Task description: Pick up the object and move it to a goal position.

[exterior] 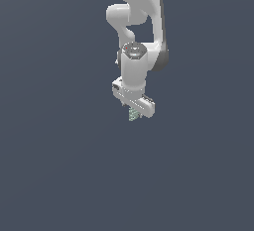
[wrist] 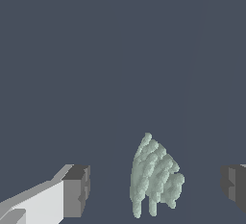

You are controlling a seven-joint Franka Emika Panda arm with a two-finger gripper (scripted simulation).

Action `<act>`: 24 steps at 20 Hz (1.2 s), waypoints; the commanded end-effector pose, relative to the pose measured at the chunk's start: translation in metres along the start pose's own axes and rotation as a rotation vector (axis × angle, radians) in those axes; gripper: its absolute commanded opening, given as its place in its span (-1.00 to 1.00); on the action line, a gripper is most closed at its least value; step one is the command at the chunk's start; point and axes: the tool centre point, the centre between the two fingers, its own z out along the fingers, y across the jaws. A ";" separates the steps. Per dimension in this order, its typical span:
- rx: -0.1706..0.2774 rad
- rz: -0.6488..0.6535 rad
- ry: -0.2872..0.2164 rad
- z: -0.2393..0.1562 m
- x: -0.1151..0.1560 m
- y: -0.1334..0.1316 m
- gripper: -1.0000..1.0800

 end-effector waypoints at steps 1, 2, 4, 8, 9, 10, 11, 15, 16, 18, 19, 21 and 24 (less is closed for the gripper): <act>-0.003 0.063 -0.003 0.005 -0.007 0.002 0.92; -0.005 0.088 -0.003 0.007 -0.010 0.003 0.92; -0.008 0.137 -0.005 0.012 -0.016 0.005 0.92; -0.013 0.224 -0.007 0.019 -0.025 0.009 0.92; -0.014 0.242 -0.008 0.020 -0.027 0.009 0.92; -0.016 0.259 -0.008 0.021 -0.029 0.010 0.92; -0.017 0.275 -0.009 0.023 -0.031 0.011 0.92; -0.020 0.326 -0.009 0.027 -0.037 0.013 0.92; -0.021 0.336 -0.009 0.027 -0.038 0.014 0.92; -0.022 0.351 -0.010 0.029 -0.040 0.014 0.92; -0.022 0.357 -0.010 0.029 -0.040 0.015 0.92; -0.023 0.364 -0.010 0.030 -0.041 0.015 0.92; -0.023 0.363 -0.010 0.029 -0.041 0.015 0.92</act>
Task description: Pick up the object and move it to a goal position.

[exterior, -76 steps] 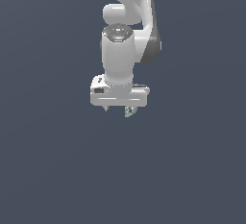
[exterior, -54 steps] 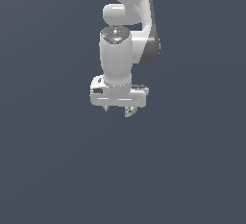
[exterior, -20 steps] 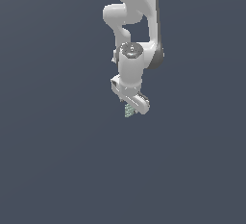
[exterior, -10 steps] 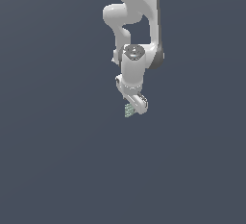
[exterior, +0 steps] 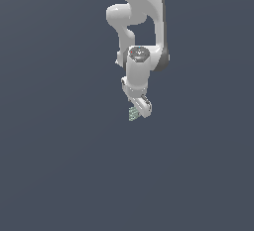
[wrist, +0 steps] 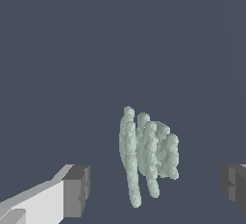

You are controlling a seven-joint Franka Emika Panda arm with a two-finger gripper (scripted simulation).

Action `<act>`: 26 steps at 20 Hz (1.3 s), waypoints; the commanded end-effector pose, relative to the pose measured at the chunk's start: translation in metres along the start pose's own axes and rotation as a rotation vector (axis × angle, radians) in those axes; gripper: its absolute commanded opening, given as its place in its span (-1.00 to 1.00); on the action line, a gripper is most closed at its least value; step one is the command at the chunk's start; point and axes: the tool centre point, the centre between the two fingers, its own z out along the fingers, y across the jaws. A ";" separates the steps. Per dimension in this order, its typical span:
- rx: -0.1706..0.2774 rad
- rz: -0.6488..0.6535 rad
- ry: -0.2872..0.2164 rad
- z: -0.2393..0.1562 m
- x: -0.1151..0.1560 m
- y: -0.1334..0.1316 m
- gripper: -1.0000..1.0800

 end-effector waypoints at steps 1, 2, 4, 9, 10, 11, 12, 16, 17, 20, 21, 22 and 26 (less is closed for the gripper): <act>0.000 0.000 0.000 0.000 0.000 0.000 0.92; 0.000 0.000 0.000 0.001 0.000 0.000 0.92; 0.000 0.001 0.000 0.005 0.000 0.000 0.92; 0.000 0.003 0.000 0.026 0.000 0.001 0.92; 0.000 0.004 0.000 0.031 0.000 0.001 0.92; 0.000 0.004 0.000 0.036 0.000 0.001 0.92; 0.000 0.004 0.000 0.040 0.000 0.001 0.92; 0.000 0.005 0.000 0.049 0.000 0.001 0.92; 0.000 0.005 0.000 0.050 0.000 0.001 0.92; 0.000 0.005 0.000 0.050 0.000 0.001 -1.00; 0.000 0.005 0.000 0.050 0.000 0.001 -1.00; 0.000 0.005 0.000 0.050 0.000 0.001 -1.00; 0.000 0.005 0.000 0.050 0.000 0.001 -1.00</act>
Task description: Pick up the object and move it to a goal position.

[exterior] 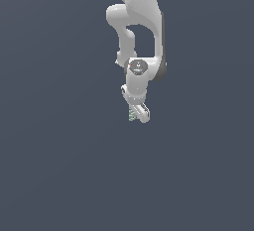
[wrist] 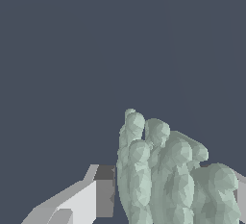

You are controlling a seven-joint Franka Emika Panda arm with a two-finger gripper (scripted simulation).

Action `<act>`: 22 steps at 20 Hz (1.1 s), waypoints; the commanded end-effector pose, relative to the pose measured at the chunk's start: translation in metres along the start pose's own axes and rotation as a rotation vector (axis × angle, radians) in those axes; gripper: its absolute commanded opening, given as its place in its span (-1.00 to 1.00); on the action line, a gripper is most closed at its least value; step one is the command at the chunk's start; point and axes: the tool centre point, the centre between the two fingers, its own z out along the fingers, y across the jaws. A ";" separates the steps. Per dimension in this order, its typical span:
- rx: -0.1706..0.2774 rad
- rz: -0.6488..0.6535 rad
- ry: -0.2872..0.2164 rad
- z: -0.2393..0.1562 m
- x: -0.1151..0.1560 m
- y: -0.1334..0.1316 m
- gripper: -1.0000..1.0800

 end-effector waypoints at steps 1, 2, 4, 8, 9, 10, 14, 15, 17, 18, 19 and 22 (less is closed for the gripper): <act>-0.001 0.000 0.000 0.001 0.000 0.001 -1.00; -0.001 0.000 0.000 0.001 0.000 0.001 -1.00; 0.000 0.000 0.000 0.000 0.000 0.000 -1.00; 0.000 0.000 0.000 0.000 0.009 0.002 -1.00; 0.000 0.000 0.000 0.000 0.013 0.002 -1.00; 0.000 0.000 0.000 0.000 0.018 0.003 -1.00; 0.000 0.000 0.000 0.000 0.044 0.008 -1.00; 0.000 0.000 0.000 -0.001 0.053 0.010 -1.00; 0.000 0.000 0.000 -0.001 0.072 0.013 -1.00; -0.001 0.000 0.000 -0.001 0.082 0.015 -1.00; -0.001 0.000 0.000 -0.001 0.092 0.017 -1.00; -0.001 0.000 0.000 -0.001 0.124 0.022 -1.00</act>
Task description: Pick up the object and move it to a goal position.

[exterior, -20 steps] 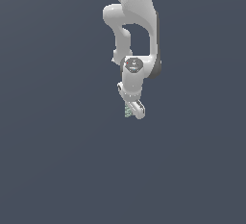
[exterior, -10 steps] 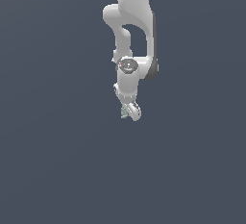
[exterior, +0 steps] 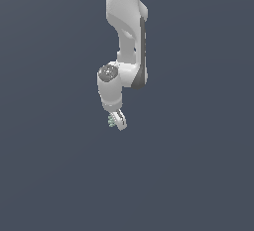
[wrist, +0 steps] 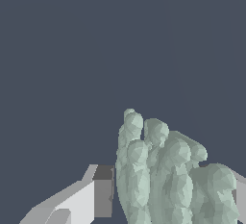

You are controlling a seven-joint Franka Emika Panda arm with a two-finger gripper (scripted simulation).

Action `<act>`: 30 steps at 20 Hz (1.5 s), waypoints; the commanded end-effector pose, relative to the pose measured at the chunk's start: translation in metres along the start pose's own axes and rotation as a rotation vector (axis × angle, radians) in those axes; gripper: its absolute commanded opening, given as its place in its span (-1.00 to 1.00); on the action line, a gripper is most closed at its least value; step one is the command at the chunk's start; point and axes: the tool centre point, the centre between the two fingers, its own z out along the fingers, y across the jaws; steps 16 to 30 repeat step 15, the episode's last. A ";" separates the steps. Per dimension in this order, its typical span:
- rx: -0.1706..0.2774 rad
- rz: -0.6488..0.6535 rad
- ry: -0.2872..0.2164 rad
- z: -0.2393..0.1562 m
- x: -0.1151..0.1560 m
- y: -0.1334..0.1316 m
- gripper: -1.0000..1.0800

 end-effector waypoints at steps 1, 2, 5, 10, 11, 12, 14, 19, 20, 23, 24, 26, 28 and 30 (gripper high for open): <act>0.000 -0.001 0.000 0.000 0.026 0.004 -1.00; 0.000 -0.001 0.000 -0.001 0.035 0.006 -1.00; -0.001 -0.001 0.000 0.000 0.057 0.009 -1.00; -0.001 -0.001 0.000 -0.001 0.079 0.011 -1.00; -0.001 -0.001 0.000 -0.001 0.082 0.011 -1.00; -0.001 -0.001 0.000 -0.001 0.084 0.011 -1.00; -0.001 -0.001 0.000 -0.001 0.086 0.012 -1.00; -0.001 -0.001 0.000 -0.001 0.086 0.012 -1.00; -0.001 -0.001 0.000 -0.001 0.086 0.012 -1.00; -0.001 -0.001 0.000 -0.001 0.086 0.012 -1.00; -0.001 -0.001 0.000 -0.001 0.086 0.012 -1.00; -0.001 -0.001 0.000 -0.001 0.086 0.012 -1.00; -0.001 -0.001 0.000 -0.001 0.086 0.012 -1.00; -0.001 -0.001 0.000 -0.001 0.086 0.012 -1.00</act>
